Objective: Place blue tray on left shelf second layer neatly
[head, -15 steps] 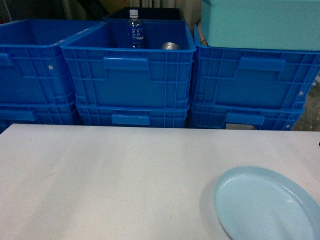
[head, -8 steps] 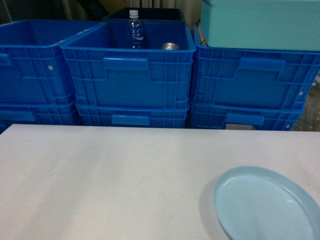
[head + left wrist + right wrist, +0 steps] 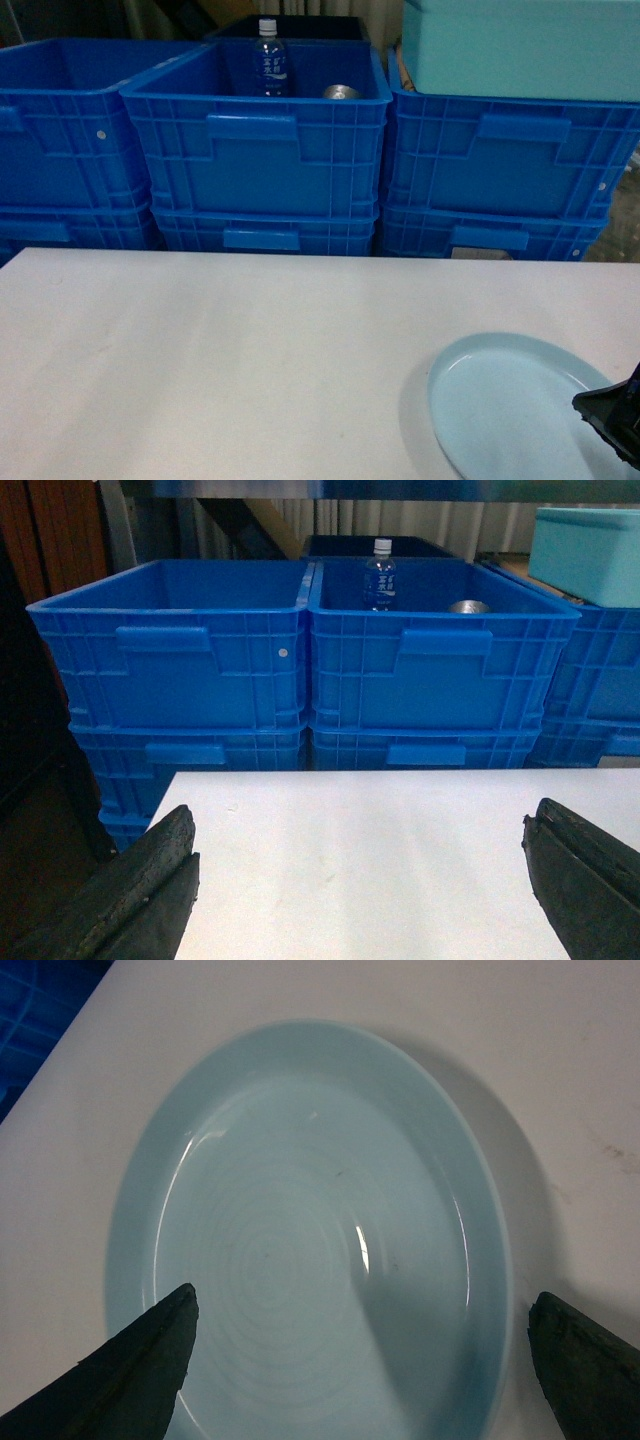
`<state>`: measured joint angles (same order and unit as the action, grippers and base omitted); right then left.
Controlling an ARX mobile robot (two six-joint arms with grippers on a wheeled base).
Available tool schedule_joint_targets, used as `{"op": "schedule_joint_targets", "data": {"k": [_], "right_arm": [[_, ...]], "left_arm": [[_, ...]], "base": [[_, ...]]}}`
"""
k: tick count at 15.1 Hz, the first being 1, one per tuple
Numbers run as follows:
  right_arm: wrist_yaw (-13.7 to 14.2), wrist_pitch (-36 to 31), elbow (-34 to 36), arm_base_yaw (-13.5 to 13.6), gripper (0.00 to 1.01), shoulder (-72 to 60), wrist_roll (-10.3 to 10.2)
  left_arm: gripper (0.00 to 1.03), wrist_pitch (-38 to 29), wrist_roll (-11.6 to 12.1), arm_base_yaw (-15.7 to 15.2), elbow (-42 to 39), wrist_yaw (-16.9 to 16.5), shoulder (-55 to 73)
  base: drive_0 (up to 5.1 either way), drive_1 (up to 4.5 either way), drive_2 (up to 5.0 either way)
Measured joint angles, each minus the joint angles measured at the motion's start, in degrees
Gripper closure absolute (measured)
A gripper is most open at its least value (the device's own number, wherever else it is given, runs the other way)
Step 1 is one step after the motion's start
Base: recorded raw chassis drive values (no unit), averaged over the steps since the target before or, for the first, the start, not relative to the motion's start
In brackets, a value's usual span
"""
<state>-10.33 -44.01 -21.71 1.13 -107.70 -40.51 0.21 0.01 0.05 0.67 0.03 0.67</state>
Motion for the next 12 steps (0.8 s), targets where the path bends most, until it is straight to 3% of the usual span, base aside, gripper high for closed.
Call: {"op": "schedule_joint_targets", "data": {"k": [6, 8, 12], "right_arm": [[4.09, -2.36, -2.89, 2.71, 0.05, -4.74, -3.56], [5.70, -3.10, -3.34, 3.72, 0.27, -6.27, -4.37], [6.25, -3.63, -3.23, 4.90, 0.71, -7.65, -6.23]], "left_arm": [[0.05, 0.02, 0.02, 0.00, 0.00, 0.00, 0.00], [0.05, 0.02, 0.02, 0.00, 0.00, -0.02, 0.00], [0.05, 0.02, 0.00, 0.00, 0.00, 0.00, 0.00]], "base": [[0.0, 0.00, 0.0], [0.0, 0.00, 0.0], [0.0, 0.00, 0.0]]}}
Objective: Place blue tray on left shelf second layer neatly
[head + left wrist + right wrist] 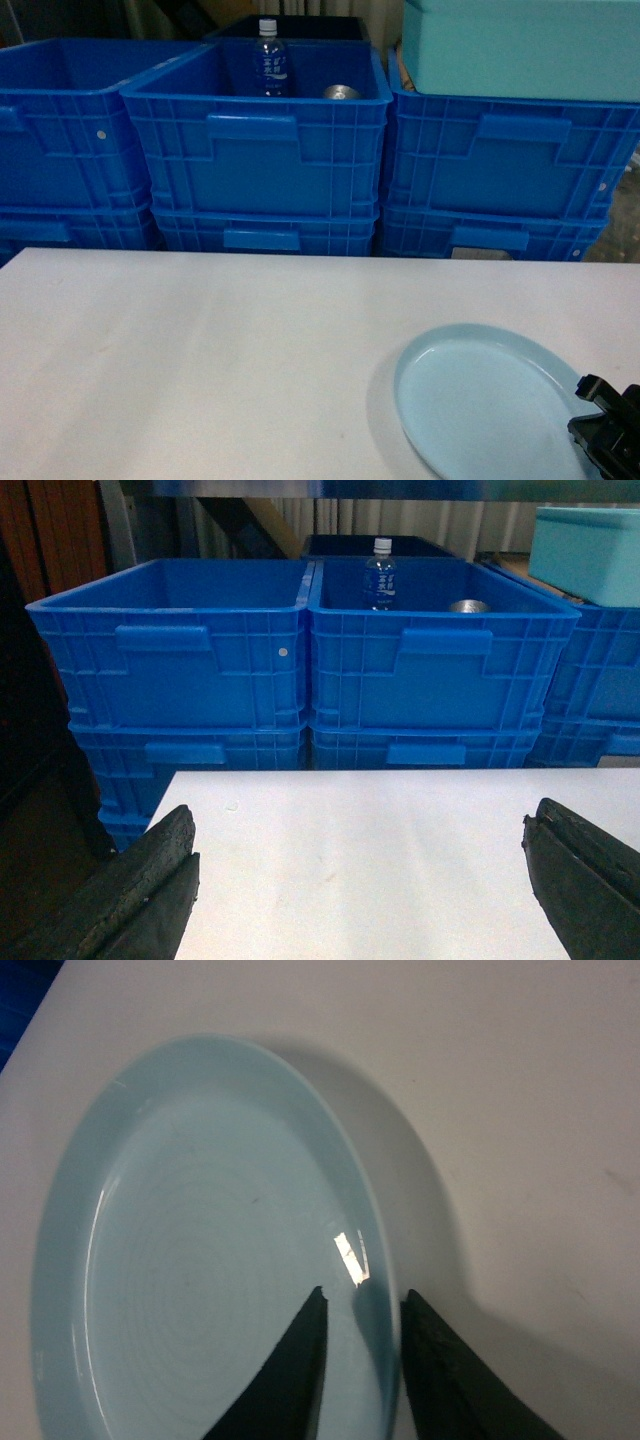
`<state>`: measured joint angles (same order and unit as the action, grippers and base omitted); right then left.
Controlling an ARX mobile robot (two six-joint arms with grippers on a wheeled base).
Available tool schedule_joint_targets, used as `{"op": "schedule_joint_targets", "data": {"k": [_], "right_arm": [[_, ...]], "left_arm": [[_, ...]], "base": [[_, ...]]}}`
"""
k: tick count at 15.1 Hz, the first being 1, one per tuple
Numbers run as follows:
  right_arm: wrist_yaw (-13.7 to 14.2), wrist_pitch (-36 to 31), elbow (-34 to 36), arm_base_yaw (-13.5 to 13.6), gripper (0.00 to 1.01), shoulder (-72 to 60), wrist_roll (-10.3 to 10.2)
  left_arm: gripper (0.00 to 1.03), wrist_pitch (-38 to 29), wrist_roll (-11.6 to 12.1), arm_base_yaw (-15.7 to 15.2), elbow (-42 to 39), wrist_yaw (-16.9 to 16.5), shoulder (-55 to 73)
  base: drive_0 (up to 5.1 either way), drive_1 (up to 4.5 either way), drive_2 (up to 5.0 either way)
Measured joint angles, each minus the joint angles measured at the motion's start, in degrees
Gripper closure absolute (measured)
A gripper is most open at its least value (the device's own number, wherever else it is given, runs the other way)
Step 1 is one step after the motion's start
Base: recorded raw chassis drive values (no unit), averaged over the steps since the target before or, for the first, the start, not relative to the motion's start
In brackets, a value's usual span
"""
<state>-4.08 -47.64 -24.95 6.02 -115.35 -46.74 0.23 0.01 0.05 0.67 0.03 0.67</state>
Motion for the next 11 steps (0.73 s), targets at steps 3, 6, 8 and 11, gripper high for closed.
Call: {"op": "schedule_joint_targets", "data": {"k": [3, 6, 8, 11], "right_arm": [[-0.74, -0.92, 2.14, -1.03, 1.00, 2.01, 1.01], [-3.02, 3.52, 2.27, -1.90, 0.99, 11.96, 1.60], [-5.03, 10.71, 0.50, -1.92, 0.99, 21.07, 2.32], [-4.85, 20.39, -2.71, -4.70, 0.99, 41.97, 14.53]], "left_arm": [[0.05, 0.00, 0.02, 0.00, 0.00, 0.00, 0.00], [0.05, 0.00, 0.02, 0.00, 0.00, 0.00, 0.00], [0.05, 0.00, 0.02, 0.00, 0.00, 0.00, 0.00], [0.05, 0.00, 0.00, 0.00, 0.00, 0.00, 0.00]], "base": [[0.0, 0.00, 0.0], [0.0, 0.00, 0.0], [0.0, 0.00, 0.0], [0.0, 0.00, 0.0]]}}
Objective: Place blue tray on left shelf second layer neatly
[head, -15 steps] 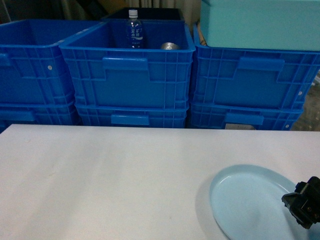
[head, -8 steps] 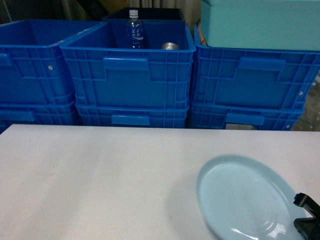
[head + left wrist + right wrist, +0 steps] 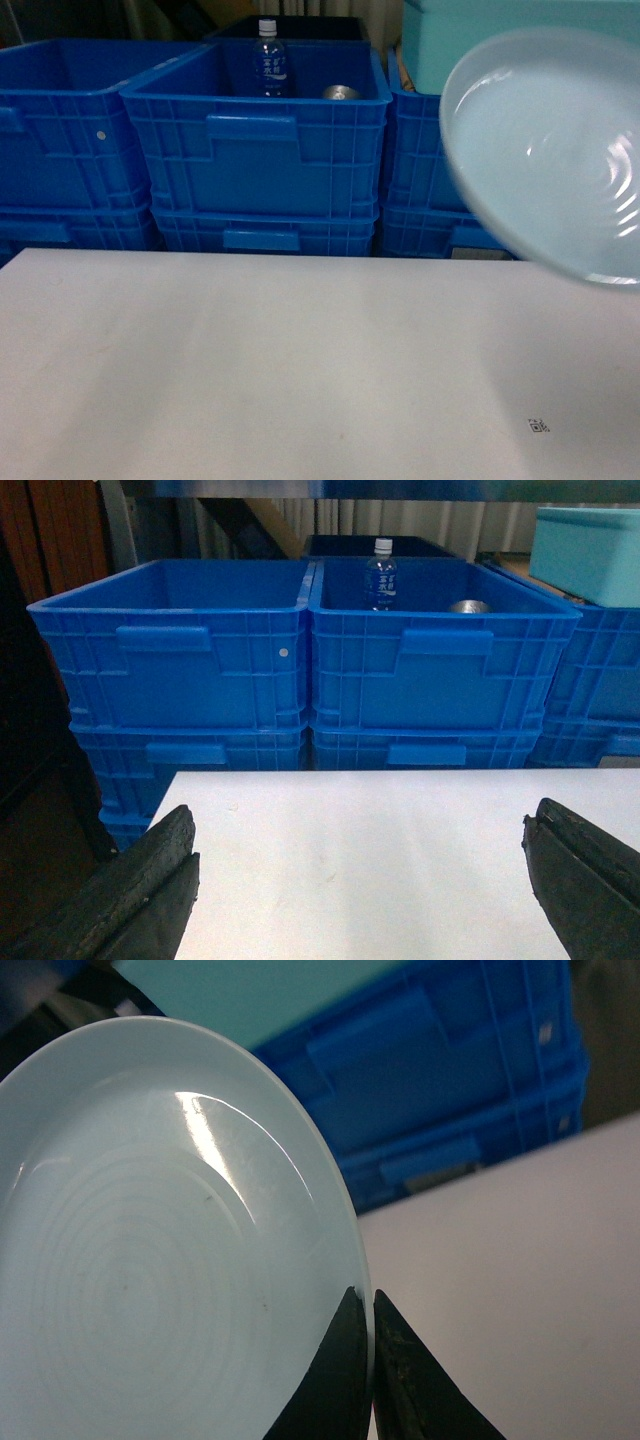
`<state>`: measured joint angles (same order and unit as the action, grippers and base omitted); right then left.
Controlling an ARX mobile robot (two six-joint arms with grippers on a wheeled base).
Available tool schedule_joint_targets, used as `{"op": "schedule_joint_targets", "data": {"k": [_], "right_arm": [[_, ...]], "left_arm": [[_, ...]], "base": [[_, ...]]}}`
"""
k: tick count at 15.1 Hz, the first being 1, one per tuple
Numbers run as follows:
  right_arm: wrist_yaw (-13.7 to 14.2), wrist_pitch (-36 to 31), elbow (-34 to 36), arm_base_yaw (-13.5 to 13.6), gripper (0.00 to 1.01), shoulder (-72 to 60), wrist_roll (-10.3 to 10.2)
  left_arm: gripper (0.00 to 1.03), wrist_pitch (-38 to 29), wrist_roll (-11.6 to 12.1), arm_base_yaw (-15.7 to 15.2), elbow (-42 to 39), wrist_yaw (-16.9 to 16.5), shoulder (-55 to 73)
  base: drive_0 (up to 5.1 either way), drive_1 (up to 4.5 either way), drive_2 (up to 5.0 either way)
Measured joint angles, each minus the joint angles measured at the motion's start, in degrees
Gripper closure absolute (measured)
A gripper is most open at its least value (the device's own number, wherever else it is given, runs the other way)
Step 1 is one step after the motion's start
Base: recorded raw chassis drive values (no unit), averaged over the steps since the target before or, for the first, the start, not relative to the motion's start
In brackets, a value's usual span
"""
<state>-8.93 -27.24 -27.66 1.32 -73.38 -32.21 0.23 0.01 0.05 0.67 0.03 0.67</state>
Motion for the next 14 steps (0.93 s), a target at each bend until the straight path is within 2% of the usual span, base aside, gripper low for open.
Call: {"op": "schedule_joint_targets", "data": {"k": [1, 3, 4, 6, 7, 9, 11, 12, 14], "right_arm": [[-0.66, 2.45, 0.17, -1.55, 0.99, 7.72, 7.28], [-1.36, 5.40, 3.06, -3.85, 0.99, 17.94, 16.79], [0.22, 5.75, 5.14, -3.89, 0.99, 21.84, 20.50], [3.15, 7.37, 8.46, -2.12, 0.99, 29.31, 25.22], [4.20, 6.95, 9.94, -1.81, 0.99, 31.71, 26.36], [3.50, 8.81, 12.17, -4.70, 0.99, 34.56, 27.41], [1.31, 8.68, 13.25, -7.85, 0.99, 34.97, 27.80], [0.72, 8.50, 13.29, -8.48, 0.99, 34.91, 27.82], [0.79, 8.22, 13.29, -7.82, 0.99, 34.91, 27.80]], "left_arm": [[0.05, 0.00, 0.02, 0.00, 0.00, 0.00, 0.02], [0.05, 0.00, 0.02, 0.00, 0.00, 0.00, 0.00], [0.05, 0.00, 0.00, 0.00, 0.00, 0.00, 0.02], [0.05, 0.00, 0.02, 0.00, 0.00, 0.00, 0.00], [0.05, 0.00, 0.00, 0.00, 0.00, 0.00, 0.02], [0.05, 0.00, 0.02, 0.00, 0.00, 0.00, 0.00], [0.05, -0.02, 0.02, 0.00, 0.00, 0.00, 0.00], [0.05, 0.00, 0.02, 0.00, 0.00, -0.02, 0.00], [0.05, -0.02, 0.02, 0.00, 0.00, 0.00, 0.00]], "base": [[0.0, 0.00, 0.0], [0.0, 0.00, 0.0], [0.0, 0.00, 0.0], [0.0, 0.00, 0.0], [0.0, 0.00, 0.0], [0.0, 0.00, 0.0], [0.0, 0.00, 0.0], [0.0, 0.00, 0.0], [0.0, 0.00, 0.0]]}}
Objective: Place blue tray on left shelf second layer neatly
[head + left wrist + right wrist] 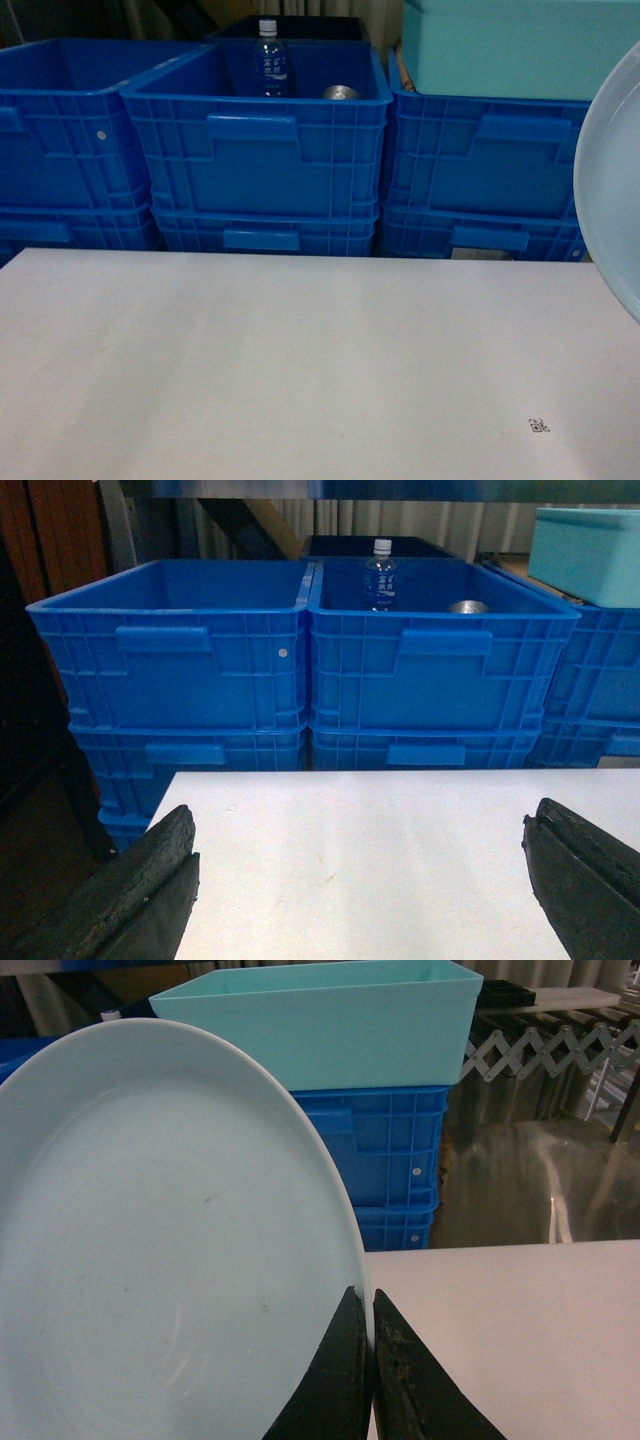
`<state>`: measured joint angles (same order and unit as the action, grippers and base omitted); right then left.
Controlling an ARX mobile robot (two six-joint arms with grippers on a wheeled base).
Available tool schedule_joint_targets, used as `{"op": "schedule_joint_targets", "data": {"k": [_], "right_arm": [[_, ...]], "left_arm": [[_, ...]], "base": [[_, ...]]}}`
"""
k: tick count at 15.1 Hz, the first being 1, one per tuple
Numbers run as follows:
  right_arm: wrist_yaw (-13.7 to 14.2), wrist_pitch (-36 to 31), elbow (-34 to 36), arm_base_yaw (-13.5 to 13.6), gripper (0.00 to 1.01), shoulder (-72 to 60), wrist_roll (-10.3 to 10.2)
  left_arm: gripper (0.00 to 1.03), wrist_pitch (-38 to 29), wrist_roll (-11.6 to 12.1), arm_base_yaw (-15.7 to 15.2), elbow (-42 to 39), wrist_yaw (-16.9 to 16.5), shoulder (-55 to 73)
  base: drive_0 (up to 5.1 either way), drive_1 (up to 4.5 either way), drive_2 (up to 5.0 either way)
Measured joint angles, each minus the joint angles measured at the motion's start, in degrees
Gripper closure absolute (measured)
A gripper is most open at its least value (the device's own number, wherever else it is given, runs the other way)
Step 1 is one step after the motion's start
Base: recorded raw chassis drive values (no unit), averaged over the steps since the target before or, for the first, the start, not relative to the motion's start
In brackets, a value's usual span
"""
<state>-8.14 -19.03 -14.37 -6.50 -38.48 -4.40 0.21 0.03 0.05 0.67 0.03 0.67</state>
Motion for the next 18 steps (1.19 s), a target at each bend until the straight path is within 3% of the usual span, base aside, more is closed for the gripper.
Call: {"op": "schedule_joint_targets", "data": {"k": [3, 6, 18], "right_arm": [[3.17, -1.03, 0.13, 3.65, 0.99, -0.04, -0.02], [6.47, -1.18, 0.13, 9.01, 0.99, 0.11, 0.44], [6.47, -1.49, 0.13, 9.51, 0.99, 0.72, 0.42]], "left_arm": [[0.05, 0.02, -0.02, 0.00, 0.00, 0.00, 0.02], [0.05, 0.00, 0.00, 0.00, 0.00, 0.00, 0.00], [0.05, 0.02, -0.02, -0.04, 0.00, 0.11, 0.00]], "base": [[0.0, 0.00, 0.0], [0.0, 0.00, 0.0], [0.0, 0.00, 0.0]]}}
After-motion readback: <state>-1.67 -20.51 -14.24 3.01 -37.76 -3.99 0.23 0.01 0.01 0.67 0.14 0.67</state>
